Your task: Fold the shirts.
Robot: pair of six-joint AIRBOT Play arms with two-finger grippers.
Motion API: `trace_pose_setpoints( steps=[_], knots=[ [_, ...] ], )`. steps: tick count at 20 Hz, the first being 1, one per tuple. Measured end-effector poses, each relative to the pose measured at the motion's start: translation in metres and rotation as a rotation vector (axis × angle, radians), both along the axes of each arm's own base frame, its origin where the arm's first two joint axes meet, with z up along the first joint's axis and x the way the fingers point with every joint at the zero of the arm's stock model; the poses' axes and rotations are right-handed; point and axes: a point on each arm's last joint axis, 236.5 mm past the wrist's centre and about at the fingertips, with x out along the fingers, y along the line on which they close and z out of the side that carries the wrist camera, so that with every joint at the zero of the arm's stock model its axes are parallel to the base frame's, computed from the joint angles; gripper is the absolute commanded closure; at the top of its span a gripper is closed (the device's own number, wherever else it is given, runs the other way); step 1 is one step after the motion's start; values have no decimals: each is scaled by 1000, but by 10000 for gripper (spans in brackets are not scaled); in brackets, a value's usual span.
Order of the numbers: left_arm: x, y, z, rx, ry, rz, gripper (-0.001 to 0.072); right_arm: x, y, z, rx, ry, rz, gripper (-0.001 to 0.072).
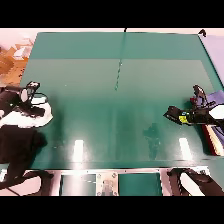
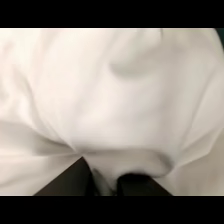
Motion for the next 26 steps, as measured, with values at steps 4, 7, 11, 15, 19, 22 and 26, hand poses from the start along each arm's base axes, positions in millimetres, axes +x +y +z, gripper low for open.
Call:
trace_pose_setpoints(
  steps=[4, 7, 11, 15, 19, 22, 26],
  knots=[
    [32, -9, 30, 10, -51, -42, 685, 0, 0, 0, -1, -2, 0, 500],
    [70, -52, 83, -23, -140, -128, 684, 1, 0, 1, -1, -3, 0, 500],
    [90, -158, 144, -160, -234, -297, 685, 5, -2, 7, -3, -19, -4, 500],
    [66, -285, 154, -358, -221, -493, 682, 12, -13, 19, -6, -41, -33, 492],
    [28, -392, 131, -565, -139, -603, 17, 15, -19, 26, -6, -48, -48, 348],
    [11, -426, 116, -639, -79, -615, 17, 11, -18, 25, 2, -26, -43, 348],
    [26, -403, 115, -661, -56, -530, 17, 3, -14, 13, 17, 32, -28, 348]
  ],
)
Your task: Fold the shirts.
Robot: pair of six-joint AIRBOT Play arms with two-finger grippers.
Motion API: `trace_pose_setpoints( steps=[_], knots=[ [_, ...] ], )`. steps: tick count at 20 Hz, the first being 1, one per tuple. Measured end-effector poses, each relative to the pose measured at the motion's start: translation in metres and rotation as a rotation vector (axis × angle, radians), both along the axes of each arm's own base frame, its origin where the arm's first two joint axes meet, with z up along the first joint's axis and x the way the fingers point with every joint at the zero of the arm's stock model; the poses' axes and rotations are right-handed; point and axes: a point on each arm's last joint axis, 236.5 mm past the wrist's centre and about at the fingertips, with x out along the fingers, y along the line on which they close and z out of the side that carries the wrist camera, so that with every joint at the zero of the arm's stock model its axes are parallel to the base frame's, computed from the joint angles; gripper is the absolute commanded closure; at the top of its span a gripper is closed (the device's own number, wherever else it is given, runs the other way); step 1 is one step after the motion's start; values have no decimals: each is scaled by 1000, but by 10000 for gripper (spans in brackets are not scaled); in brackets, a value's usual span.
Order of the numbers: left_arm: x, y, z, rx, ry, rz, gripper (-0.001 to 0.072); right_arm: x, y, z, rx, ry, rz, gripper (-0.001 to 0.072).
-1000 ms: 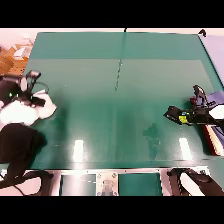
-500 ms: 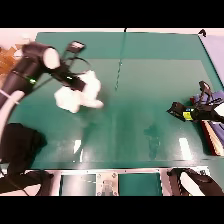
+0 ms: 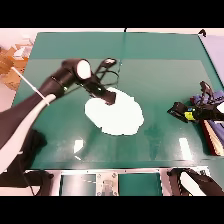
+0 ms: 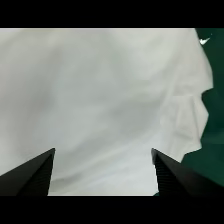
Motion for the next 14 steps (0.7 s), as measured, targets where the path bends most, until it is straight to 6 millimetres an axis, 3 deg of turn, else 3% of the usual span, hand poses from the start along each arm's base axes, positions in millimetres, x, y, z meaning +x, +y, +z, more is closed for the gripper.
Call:
trace_pose_setpoints(
  steps=[3, 7, 8, 11, 14],
  knots=[
    [23, 54, -5, 21, 64, 116, 17, -14, 12, -25, 53, 78, 21, 348],
    [56, 131, -28, 22, 112, 331, 18, -19, 54, -58, 210, 129, 79, 349],
    [58, 142, -37, 13, 126, 371, 17, -17, 66, -66, 242, 134, 99, 349],
    [56, 154, -76, -34, 189, 445, 17, -13, 103, -85, 322, 146, 161, 349],
    [52, 129, -103, -160, 276, 450, 18, -9, 132, -94, 390, 154, 207, 359]
  ],
)
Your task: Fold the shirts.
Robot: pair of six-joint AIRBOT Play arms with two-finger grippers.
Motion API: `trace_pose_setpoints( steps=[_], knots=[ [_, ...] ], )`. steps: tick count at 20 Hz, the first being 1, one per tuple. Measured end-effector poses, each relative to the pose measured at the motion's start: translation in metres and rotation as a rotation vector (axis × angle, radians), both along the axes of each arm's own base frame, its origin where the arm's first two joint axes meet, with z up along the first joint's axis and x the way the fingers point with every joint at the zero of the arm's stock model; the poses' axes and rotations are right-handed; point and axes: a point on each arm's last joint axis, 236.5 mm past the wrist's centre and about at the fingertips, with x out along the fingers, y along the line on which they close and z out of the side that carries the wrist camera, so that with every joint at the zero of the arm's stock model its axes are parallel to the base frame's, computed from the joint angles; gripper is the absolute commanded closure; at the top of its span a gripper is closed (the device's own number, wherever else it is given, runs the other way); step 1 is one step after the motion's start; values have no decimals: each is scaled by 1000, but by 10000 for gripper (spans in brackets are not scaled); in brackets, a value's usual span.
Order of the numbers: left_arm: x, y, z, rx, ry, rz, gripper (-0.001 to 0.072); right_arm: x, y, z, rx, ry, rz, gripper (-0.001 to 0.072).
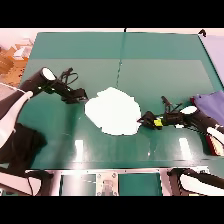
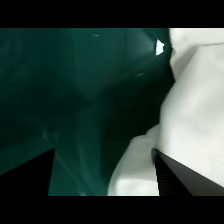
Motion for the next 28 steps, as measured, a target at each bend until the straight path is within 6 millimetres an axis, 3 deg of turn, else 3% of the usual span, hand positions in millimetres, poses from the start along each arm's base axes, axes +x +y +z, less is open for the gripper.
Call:
trace_pose_setpoints(
  steps=[1, 2, 4, 5, 6, 11, 18, 23, 26, 28],
  knots=[
    [1, -11, -5, -50, 6, 6, 19, 2, 5, -2, 7, -3, 10, 364],
    [2, -21, -7, -93, 6, 8, 82, 3, 7, -4, 10, -6, 17, 439],
    [4, -41, -12, -149, -4, 1, 304, 7, 10, -7, 9, -15, 23, 585],
    [4, -46, -14, -157, -13, -4, 540, 8, 11, -8, 8, -19, 27, 692],
    [8, -51, -15, -170, -26, 3, 685, 9, 11, -8, 7, -24, 34, 693],
    [21, -60, 6, -217, -77, -34, 684, 16, 5, -4, 13, -54, 51, 694],
    [5, -60, 39, -207, -38, -202, 685, 42, -29, 23, 64, -94, -10, 694],
    [-41, -70, 48, -206, 92, -356, 685, 66, -65, 44, 49, -156, -64, 694],
    [-56, -77, 63, -188, 78, -415, 685, 77, -82, 70, 55, -210, -74, 694],
    [-51, -81, 92, -183, -19, -420, 685, 84, -87, 99, 52, -278, -63, 694]
  ],
)
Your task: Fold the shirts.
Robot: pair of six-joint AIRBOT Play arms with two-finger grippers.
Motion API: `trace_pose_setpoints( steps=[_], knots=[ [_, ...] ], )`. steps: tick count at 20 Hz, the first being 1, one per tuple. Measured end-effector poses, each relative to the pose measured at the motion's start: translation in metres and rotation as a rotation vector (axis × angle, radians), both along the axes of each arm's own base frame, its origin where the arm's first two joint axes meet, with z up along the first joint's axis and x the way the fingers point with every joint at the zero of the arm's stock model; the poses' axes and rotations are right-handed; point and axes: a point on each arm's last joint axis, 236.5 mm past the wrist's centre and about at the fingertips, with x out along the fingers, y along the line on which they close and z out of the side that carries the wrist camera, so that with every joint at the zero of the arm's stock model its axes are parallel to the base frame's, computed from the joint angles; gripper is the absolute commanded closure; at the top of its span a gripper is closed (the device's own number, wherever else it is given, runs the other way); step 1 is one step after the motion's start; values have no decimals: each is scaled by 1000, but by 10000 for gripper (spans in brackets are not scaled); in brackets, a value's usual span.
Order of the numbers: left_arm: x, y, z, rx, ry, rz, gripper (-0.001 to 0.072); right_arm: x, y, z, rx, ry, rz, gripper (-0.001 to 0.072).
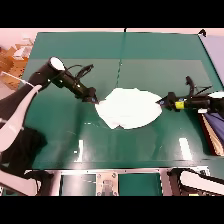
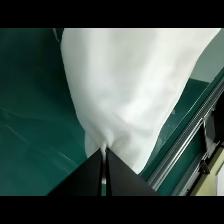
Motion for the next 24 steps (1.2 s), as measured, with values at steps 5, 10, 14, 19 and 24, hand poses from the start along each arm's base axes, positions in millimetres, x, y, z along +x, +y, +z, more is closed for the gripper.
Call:
trace_pose_setpoints(
  steps=[5, 10, 14, 19, 24],
  knots=[
    [14, -3, 129, -91, -386, 63, 685, 15, 3, 123, -22, -312, 4, 694],
    [-12, 6, 266, -193, -738, 101, 685, -16, 21, 258, -109, -667, 36, 694],
    [-29, 20, 307, -179, -868, 113, 684, -44, 29, 305, -166, -789, 38, 693],
    [-29, 32, 278, -94, -808, 133, 684, -54, 31, 273, -176, -696, 50, 693],
    [-17, 37, 165, 1, -581, 163, 683, -52, 48, 159, -78, -438, 56, 693]
  ],
)
